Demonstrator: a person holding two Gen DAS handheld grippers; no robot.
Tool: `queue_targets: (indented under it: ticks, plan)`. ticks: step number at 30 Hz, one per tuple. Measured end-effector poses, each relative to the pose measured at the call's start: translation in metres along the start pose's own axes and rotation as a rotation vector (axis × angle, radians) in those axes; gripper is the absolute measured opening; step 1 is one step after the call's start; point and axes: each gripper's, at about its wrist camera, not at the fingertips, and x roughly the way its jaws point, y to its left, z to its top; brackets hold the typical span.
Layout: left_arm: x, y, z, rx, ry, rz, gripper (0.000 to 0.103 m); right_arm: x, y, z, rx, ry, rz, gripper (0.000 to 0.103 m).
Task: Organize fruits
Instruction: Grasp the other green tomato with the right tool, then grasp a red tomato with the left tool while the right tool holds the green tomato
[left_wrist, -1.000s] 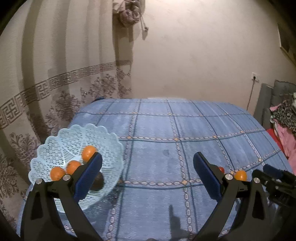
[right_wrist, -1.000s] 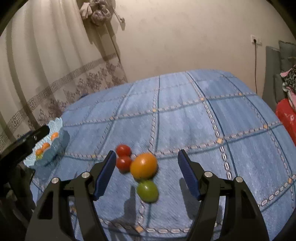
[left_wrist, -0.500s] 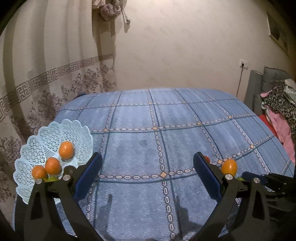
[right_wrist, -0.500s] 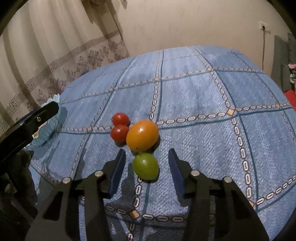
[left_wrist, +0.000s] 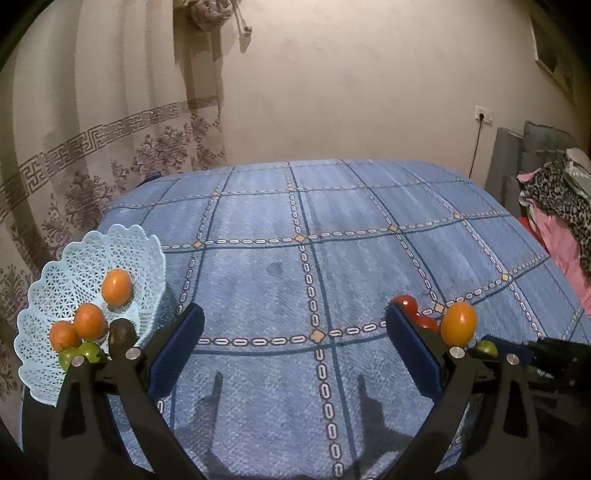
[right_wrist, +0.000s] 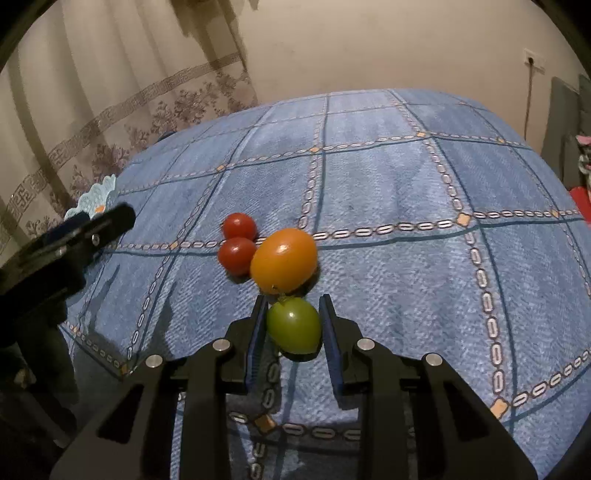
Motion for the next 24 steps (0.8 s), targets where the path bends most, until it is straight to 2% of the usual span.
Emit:
queue_targets:
  ticks: [6,12,16,18,20,24]
  plan:
    - [0.002,-0.012,0.005,0.030,0.014,-0.040,0.100,-0.011,-0.024,0.008,0.078,-0.039,-0.031,0.029]
    - [0.013,-0.034,0.006,0.082,0.040,-0.113,0.100,-0.012,-0.040,0.013,0.113,-0.054,-0.083,0.029]
    - [0.034,-0.044,0.000,0.092,0.095,-0.136,0.100,-0.009,-0.038,0.012,0.105,-0.045,-0.084,0.029]
    - [0.041,-0.046,-0.003,0.087,0.112,-0.154,0.095,-0.006,-0.038,0.011,0.102,-0.036,-0.080,0.029]
    - [0.048,-0.049,-0.006,0.091,0.138,-0.177,0.085,-0.004,-0.037,0.010,0.100,-0.030,-0.077,0.029]
    - [0.051,-0.056,-0.007,0.102,0.143,-0.234,0.080,-0.002,-0.035,0.009,0.095,-0.028,-0.081,0.029]
